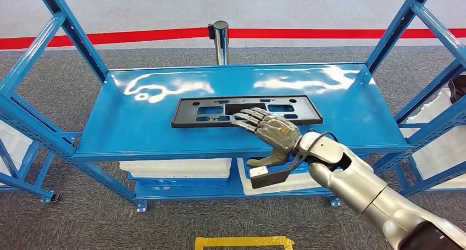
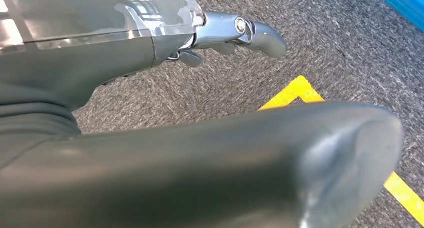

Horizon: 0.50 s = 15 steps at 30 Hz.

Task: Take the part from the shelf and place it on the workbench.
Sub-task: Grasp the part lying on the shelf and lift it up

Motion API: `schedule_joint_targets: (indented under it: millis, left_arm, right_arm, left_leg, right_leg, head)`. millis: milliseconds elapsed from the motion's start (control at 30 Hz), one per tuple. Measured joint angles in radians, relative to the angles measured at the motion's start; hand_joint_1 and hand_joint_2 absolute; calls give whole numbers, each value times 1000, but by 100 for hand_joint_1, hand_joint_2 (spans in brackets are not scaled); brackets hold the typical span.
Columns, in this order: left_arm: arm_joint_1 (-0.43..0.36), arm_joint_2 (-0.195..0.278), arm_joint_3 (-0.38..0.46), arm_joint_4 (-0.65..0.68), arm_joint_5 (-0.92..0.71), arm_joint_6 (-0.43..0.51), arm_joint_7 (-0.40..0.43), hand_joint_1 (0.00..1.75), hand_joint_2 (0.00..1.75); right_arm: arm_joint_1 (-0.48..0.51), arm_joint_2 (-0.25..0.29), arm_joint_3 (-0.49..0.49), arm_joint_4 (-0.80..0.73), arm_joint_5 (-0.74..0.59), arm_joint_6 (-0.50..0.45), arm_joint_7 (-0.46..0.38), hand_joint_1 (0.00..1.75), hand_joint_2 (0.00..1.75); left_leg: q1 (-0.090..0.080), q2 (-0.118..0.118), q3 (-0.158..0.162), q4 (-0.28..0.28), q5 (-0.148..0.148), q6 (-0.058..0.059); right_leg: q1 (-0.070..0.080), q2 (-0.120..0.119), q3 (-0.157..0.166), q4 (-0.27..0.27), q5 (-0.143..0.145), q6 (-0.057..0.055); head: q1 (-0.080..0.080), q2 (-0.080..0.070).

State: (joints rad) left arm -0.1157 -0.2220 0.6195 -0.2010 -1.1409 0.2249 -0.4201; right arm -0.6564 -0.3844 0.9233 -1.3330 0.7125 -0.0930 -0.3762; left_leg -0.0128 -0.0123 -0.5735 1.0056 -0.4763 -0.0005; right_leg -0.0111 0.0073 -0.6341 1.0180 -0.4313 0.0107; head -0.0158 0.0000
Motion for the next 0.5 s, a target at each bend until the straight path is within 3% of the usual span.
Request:
schedule_joint_targets:
  millis: [100, 233, 500]
  left_arm:
    - [0, 0, 0, 0, -9, -1, 7, 0, 0]
    - [-3, 0, -1, 0, -25, -5, 18, 0, 0]
    - [-8, -5, -12, 0, -47, -21, 26, 0, 0]
  right_arm:
    - [8, 46, 27, -22, 43, -22, 36, 0, 0]
    - [3, 156, 60, -1, 57, -40, 81, 0, 0]
    - [-22, 340, 85, 144, 49, -61, 116, 0, 0]
  left_leg:
    - [0, 1, 0, 0, 0, 0]
    - [1, 2, 1, 0, 0, 0]
    - [1, 1, 1, 0, 1, -1]
  right_leg:
    - [0, 1, 0, 0, 0, 0]
    - [0, 1, 0, 0, 0, 0]
    - [0, 1, 0, 0, 0, 0]
  head:
    - [0, 0]
    - [-1, 0]
    - [-2, 0]
